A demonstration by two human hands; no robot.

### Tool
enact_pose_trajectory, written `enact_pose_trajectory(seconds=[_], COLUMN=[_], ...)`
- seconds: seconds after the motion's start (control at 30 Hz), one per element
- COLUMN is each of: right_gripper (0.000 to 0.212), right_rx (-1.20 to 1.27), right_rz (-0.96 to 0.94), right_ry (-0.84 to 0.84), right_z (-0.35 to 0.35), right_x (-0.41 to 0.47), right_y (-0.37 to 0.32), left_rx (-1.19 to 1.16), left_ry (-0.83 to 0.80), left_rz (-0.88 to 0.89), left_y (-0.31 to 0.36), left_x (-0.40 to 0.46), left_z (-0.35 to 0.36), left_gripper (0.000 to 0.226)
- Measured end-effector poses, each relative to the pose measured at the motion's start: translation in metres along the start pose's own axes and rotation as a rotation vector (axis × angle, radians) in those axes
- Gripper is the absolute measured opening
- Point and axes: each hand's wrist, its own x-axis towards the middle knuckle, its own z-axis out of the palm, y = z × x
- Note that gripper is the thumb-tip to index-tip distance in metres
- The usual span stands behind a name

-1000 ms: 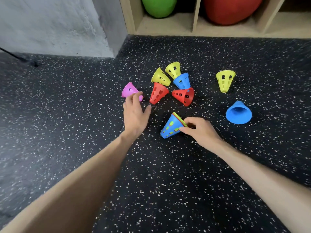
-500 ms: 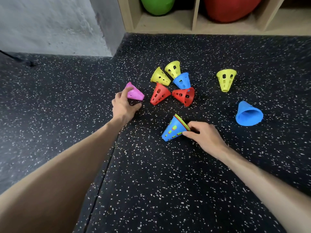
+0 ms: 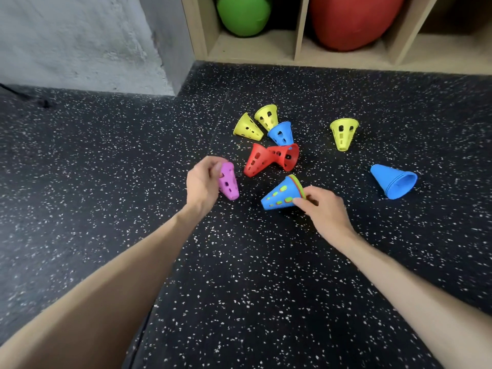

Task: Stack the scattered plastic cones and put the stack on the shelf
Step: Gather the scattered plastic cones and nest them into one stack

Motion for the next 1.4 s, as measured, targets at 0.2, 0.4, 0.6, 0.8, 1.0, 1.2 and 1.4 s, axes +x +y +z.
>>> enact_pose_trajectory(seconds=[0.2, 0.4, 0.6, 0.8, 1.0, 1.2, 1.4], right_gripper=[0.012, 0.013, 0.013, 0.018, 0.029, 0.028, 0.020], right_rx=[0.083, 0.058, 0.020, -0.070, -0.020, -0.049, 0.079], right_rz=[0.017, -0.002, -0.013, -0.114, -0.151, -0.159, -0.094], right_ry=[0.197, 0.190, 0.117, -0.216, -0.253, -0.283, -0.145], right_z=[-0.013, -0.006, 0.008, 0.006, -0.005, -0.025, -0.050], right_x=[-0.002, -0.010, -0.007, 0.000, 0.009, 0.028, 0.051], right_y=[-0.017, -0.031, -0.036, -0.026, -0.004, 0.002, 0.003], left_rx=[0.072, -0.066, -0.156, -0.137, -0.102, -0.069, -0.115], left_ry=[-0.206, -0.230, -0.270, -0.245, -0.259, -0.291, -0.248], left_rz=[0.186, 0.041, 0.007, 0.116, 0.197, 0.238, 0.183], left_y=[0.014, -0.002, -0.001, 0.008, 0.014, 0.025, 0.029], left_x=[-0.057, -0.100, -0.107, -0.107, -0.103, -0.092, -0.091], left_z=[0.011, 0.041, 0.049, 0.053, 0.064, 0.084, 0.100], left_gripper=[0.017, 0.079, 0.105, 0.094, 0.081, 0.077, 0.071])
